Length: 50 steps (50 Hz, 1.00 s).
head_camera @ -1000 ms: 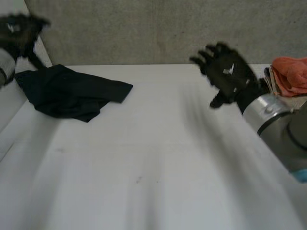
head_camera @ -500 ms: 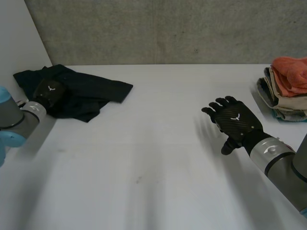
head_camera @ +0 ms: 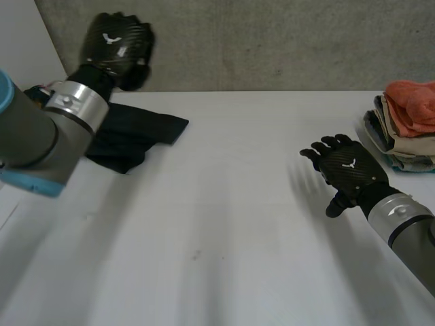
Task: Fold the laundry.
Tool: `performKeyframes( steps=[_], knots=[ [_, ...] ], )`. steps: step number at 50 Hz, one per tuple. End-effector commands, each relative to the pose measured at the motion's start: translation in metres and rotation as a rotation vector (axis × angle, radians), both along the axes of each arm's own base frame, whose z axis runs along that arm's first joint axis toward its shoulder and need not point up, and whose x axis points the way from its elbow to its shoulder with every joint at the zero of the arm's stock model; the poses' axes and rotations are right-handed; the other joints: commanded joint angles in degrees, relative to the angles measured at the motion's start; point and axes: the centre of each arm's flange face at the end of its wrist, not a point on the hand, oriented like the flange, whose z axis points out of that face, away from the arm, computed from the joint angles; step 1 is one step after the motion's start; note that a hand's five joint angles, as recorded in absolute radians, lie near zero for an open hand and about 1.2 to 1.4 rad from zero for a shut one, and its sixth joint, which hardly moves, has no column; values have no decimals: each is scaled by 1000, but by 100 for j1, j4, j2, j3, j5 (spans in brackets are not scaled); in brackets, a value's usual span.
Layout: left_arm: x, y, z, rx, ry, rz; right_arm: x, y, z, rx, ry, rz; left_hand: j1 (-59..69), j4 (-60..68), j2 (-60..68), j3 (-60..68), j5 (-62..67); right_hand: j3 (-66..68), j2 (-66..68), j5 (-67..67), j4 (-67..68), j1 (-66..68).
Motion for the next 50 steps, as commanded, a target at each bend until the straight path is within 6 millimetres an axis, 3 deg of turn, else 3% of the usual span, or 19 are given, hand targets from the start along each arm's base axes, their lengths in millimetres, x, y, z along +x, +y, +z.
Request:
performKeyframes(
  steps=[1, 2, 3, 5, 6, 9, 10, 13, 14, 18, 26, 34, 37, 38, 40, 44, 45, 49, 50],
  knots=[
    [-43, 79, -20, 139, 19, -227, -6, -5, 4, -7, -7, -22, 1259, 1132, 1158, 1191, 1409, -201, -199, -288, -206, -300],
    [-44, 80, -21, 138, 14, -228, -6, -5, 4, -7, -7, -22, 1259, 1132, 1158, 1191, 1409, -201, -199, -288, -206, -300],
    [-45, 75, -29, 143, 0, -214, -7, -5, 3, -5, -8, -24, -2219, -2346, -2320, -2287, -2070, -201, -199, -288, -206, -300],
    [-41, 58, -38, 135, -32, -167, -7, -5, 3, -3, -8, -23, -5636, -5763, -5737, -5704, -5487, -201, -199, -288, -206, -300],
    [-33, 36, -48, 109, -84, -94, -7, -5, 3, -5, -9, -23, -5569, -5696, -5670, -5637, -5419, -201, -199, -288, -206, -300],
    [-14, 0, -55, 45, -185, 33, -8, -6, 2, -3, -8, -27, -5635, -5762, -5736, -5703, -5486, -201, -199, -288, -206, -300],
    [2, -23, -63, 26, -259, 117, -8, -6, 2, -4, -7, -28, -5635, -5762, -5736, -5703, -5486, -201, -199, -288, -206, -300],
    [30, -54, -81, 37, -378, 217, -9, -6, 2, -4, -7, -30, -5635, -5762, -5736, -5703, -5486, -201, -199, -288, -206, -300],
    [48, -72, -96, 58, -445, 267, -9, -6, 2, -4, -7, -28, -5635, -5762, -5736, -5703, -5486, -201, -199, -288, -206, -300],
    [77, -107, -136, 101, -568, 336, -9, -7, 1, -1, -7, -30, -5702, -5829, -5803, -5770, -5553, -201, -199, -288, -206, -300],
    [112, -155, -186, 102, -619, 381, -10, -8, -1, 5, -5, -36, -5702, -5830, -5804, -5771, -5553, -201, -199, -288, -206, -300],
    [113, -183, -211, 31, -602, 335, -10, -9, -10, 29, 2, -35, -5351, -5478, -5452, -5419, -5201, -201, -199, -288, -206, -300],
    [113, -192, -218, 15, -585, 333, -9, -9, -12, 32, 8, -34, -3875, -4002, -3976, -3943, -3726, -201, -199, -288, -206, -300],
    [114, -194, -219, 17, -572, 334, -9, -9, -13, 34, 8, -34, -1421, -1548, -1522, -1489, -1272, -201, -199, -288, -206, -300],
    [110, -194, -219, 21, -554, 328, -9, -9, -14, 37, 8, -34, 1248, 1121, 1147, 1180, 1398, -201, -199, -288, -206, -300],
    [101, -193, -207, 8, -491, 356, -10, -10, -14, 38, 9, -36, 1259, 1132, 1158, 1191, 1409, -201, -199, -288, -206, -300],
    [97, -190, -183, -5, -440, 386, -10, -10, -14, 40, 9, -36, 1259, 1132, 1158, 1191, 1409, -201, -199, -288, -206, -300],
    [91, -176, -130, -36, -326, 417, -9, -9, -15, 41, 10, -34, 1259, 1132, 1158, 1191, 1409, -201, -199, -288, -206, -300],
    [84, -163, -103, -64, -261, 400, -9, -9, -15, 41, 10, -34, 1259, 1132, 1158, 1191, 1409, -201, -199, -288, -206, -300]
  ],
)
